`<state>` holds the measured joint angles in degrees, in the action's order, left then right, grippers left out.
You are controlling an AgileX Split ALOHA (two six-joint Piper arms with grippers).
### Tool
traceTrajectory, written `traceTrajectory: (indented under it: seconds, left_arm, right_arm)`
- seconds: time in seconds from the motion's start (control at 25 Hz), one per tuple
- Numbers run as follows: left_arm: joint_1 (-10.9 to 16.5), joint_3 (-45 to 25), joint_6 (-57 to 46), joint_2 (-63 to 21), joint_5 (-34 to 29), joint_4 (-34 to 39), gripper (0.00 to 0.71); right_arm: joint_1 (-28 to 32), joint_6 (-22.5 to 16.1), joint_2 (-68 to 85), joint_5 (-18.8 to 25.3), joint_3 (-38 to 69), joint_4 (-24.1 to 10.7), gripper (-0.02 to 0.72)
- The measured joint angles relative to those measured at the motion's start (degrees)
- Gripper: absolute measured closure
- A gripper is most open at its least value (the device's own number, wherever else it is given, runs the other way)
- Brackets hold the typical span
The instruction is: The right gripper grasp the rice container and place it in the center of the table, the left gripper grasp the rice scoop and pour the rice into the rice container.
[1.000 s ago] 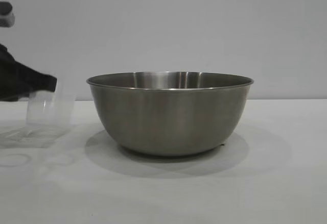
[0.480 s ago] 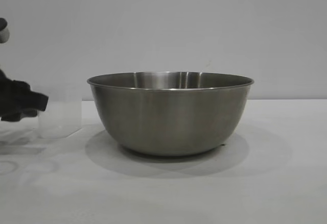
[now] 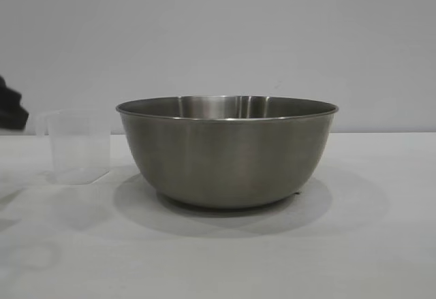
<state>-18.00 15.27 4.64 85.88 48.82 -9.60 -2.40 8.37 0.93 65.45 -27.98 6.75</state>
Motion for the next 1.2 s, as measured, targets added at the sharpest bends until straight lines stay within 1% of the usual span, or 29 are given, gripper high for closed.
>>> traceTrajectory:
  seconds: [0.08,0.16,0.32,0.48,0.6,0.72,0.88,1.04,1.2]
  left_arm:
    - [0.00,0.14,0.00,-5.30,-5.80,0.00,0.308]
    - [0.00,1.30,0.00,-10.05,-13.58,0.00,0.308]
    - [0.00,5.57,0.00,-18.86,-29.44,0.00,0.308]
    - [0.00,10.16,0.00,-26.17,-44.04,0.05,0.308]
    - [0.00,13.88,0.00,-31.83,-56.16,0.05,0.308]
    - [0.00,16.74,0.00,-37.54,-66.51,0.14,0.308]
    - [0.00,18.15,0.00,-45.62,-79.17,0.18,0.308]
    - [0.00,18.24,0.00,-54.77,-91.55,1.71,0.308]
    - [0.00,18.36,0.00,-65.11,-100.92,2.21,0.308]
  right_arm:
    - [0.00,0.00,0.00,0.00,0.00,0.00,0.245]
    - [0.00,0.00,0.00,0.00,0.00,0.00,0.245]
    - [0.00,0.00,0.00,0.00,0.00,0.00,0.245]
    - [0.00,0.00,0.00,0.00,0.00,0.00,0.245]
    - [0.00,0.00,0.00,0.00,0.00,0.00,0.245]
    - [0.00,0.00,0.00,0.00,0.00,0.00,0.245]
    - [0.00,0.00,0.00,0.00,0.00,0.00,0.245]
    - [0.00,0.00,0.00,0.00,0.00,0.00,0.245]
    - [0.00,0.00,0.00,0.00,0.00,0.00,0.245]
